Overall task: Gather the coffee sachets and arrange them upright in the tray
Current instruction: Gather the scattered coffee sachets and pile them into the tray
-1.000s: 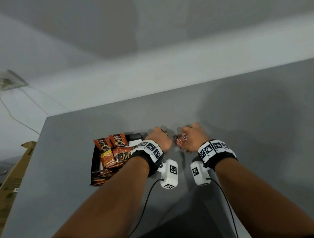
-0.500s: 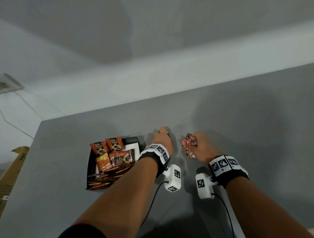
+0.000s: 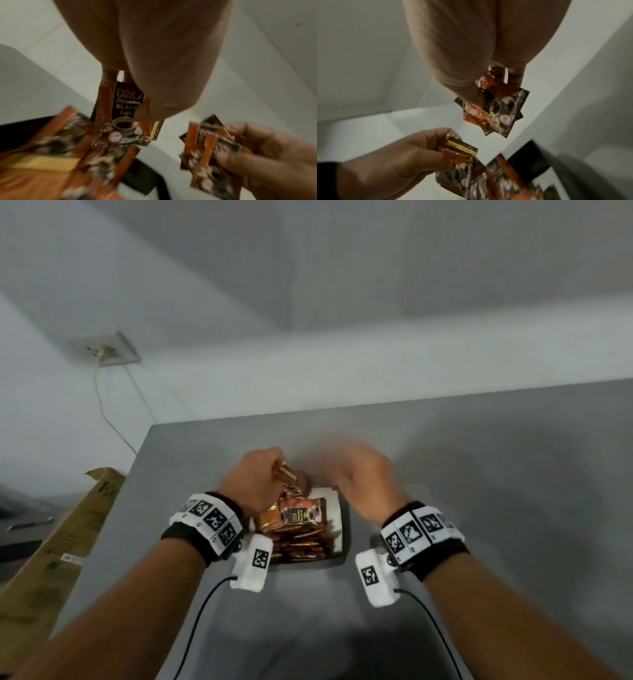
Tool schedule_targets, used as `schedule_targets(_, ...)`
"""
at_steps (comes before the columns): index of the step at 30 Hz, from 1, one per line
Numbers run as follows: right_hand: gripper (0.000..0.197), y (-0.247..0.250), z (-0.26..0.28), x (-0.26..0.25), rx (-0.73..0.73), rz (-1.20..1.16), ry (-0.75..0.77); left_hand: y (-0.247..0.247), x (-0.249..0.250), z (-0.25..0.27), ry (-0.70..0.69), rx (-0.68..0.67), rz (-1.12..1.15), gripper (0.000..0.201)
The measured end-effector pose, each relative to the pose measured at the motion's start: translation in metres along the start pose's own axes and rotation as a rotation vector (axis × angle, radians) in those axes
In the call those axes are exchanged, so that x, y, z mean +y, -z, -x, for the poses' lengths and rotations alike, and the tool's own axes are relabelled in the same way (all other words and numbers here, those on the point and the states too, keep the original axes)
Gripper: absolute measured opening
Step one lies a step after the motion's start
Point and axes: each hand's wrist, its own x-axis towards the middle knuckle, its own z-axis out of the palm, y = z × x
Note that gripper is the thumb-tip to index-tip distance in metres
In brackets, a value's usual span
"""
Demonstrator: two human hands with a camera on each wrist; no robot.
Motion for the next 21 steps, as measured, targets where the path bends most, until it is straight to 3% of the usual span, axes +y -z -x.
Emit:
schedule_targets(5, 0.027, -0.068, 0.006, -0.010, -0.202, 0.192, 0.045, -0.038, -0.042, 0.035, -0.027, -0.078, 0.035, 0.026)
schedule_targets(7, 0.025, -0.082, 0.013, -0.009, -0.258, 0.242, 0.037, -0.051, -0.052, 0.042, -0.051, -0.067, 0.020, 0.027)
schedule_targets(10, 0.031, -0.086, 0.025, -0.011, -0.323, 0.178, 0.031, -0.057, -0.062, 0.053, -0.114, -0.172, 0.054, 0.028)
schedule_targets(13, 0.035, -0.080, 0.021, -0.013, -0.269, 0.116, -0.019, -0.039, -0.071, 0.055, -0.146, -0.171, 0.189, 0.028)
schedule_targets(15, 0.027, -0.074, 0.007, -0.014, -0.198, 0.093, -0.089, -0.023, -0.076, 0.043, -0.129, -0.001, 0.199, 0.020)
schedule_targets(17, 0.025, -0.072, -0.010, -0.015, -0.130, 0.128, -0.128, -0.011, -0.080, 0.023, -0.065, 0.096, 0.162, 0.024)
schedule_targets(21, 0.042, -0.078, -0.039, -0.017, -0.186, 0.226, -0.219, -0.010, -0.082, -0.011, -0.039, 0.012, -0.010, 0.049)
